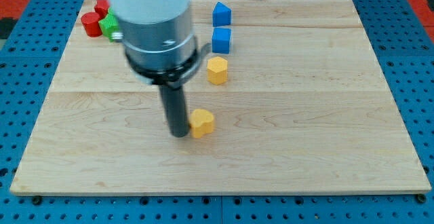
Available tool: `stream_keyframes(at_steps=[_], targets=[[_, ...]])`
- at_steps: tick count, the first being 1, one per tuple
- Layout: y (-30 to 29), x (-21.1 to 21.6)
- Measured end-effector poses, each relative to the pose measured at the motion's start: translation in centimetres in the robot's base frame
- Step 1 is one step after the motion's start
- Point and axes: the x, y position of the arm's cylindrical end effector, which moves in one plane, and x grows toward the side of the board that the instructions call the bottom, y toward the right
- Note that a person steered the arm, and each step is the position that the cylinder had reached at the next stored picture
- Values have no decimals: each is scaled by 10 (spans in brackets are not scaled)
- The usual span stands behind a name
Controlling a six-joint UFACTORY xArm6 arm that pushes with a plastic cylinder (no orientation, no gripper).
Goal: Place the yellow heart below the yellow hexagon
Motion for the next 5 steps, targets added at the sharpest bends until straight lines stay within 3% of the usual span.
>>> stream_keyframes(at_steps=[2,3,5], targets=[[11,23],[51,23],[21,-38]])
